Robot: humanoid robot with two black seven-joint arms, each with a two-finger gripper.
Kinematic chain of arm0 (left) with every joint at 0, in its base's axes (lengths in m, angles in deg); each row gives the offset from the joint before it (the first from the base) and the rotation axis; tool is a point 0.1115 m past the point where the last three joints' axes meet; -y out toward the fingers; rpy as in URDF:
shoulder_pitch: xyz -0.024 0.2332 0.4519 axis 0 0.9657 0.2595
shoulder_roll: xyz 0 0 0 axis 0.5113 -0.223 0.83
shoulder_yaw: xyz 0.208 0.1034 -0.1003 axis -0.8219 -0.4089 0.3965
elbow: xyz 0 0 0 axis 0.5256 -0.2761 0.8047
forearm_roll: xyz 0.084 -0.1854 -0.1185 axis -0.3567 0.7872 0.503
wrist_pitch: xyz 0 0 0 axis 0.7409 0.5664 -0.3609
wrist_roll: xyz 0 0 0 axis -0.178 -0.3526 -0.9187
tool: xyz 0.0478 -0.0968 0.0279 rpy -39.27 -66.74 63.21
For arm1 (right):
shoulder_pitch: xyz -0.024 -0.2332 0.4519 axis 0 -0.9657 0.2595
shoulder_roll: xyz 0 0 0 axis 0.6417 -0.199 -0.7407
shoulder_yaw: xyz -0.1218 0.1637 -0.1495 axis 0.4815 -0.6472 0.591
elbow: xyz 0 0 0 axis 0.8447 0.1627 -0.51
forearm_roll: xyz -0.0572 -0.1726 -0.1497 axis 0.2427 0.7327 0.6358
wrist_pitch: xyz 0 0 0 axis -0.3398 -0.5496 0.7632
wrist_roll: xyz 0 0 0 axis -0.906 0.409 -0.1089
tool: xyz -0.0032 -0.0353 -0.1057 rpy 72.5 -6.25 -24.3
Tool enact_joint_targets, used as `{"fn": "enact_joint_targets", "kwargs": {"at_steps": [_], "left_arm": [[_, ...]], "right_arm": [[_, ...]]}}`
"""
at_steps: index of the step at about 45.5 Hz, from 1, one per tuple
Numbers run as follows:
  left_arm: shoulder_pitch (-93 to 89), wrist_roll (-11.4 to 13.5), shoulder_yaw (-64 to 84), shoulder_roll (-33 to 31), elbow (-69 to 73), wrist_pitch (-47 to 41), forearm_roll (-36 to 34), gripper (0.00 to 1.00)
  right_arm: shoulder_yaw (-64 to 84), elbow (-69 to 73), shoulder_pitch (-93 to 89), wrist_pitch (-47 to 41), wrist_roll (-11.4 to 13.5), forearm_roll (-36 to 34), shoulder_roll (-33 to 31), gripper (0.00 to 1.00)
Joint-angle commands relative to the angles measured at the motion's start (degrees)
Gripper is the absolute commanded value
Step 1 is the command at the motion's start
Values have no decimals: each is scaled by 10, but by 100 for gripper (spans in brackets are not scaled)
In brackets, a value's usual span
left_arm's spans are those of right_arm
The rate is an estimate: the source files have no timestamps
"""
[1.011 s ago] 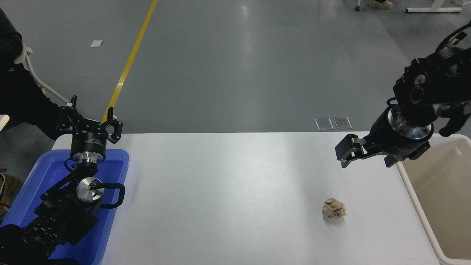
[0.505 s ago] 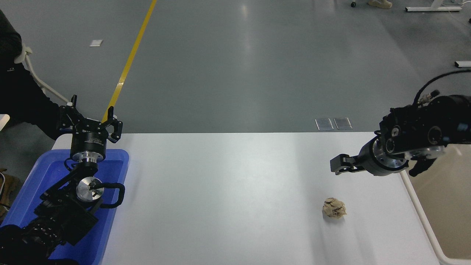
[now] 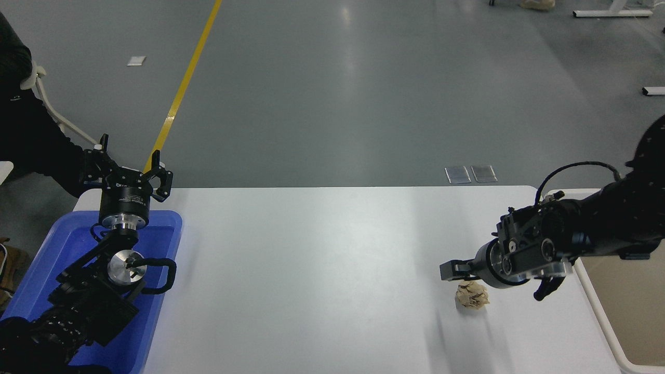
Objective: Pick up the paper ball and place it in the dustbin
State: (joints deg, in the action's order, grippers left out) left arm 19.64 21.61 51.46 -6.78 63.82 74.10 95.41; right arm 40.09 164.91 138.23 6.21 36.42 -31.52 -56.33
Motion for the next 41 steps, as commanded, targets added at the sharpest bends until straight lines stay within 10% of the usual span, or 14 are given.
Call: {"fn": "enact_joint_targets", "kwargs": {"at_steps": [1, 21, 33, 41], "left_arm": [[0, 0, 0, 0, 0, 0, 0, 99], [0, 0, 0, 0, 0, 0, 0, 99], [0, 0, 0, 0, 0, 0, 0, 99], [0, 0, 0, 0, 0, 0, 0, 99]], "right_arm": [[0, -57, -58, 20, -1, -1, 22, 100], [9, -99, -106, 41, -8, 1, 35, 94], [22, -117, -119, 50, -21, 10, 41, 37], [30, -128, -127, 55, -21, 13, 44, 23]]}}
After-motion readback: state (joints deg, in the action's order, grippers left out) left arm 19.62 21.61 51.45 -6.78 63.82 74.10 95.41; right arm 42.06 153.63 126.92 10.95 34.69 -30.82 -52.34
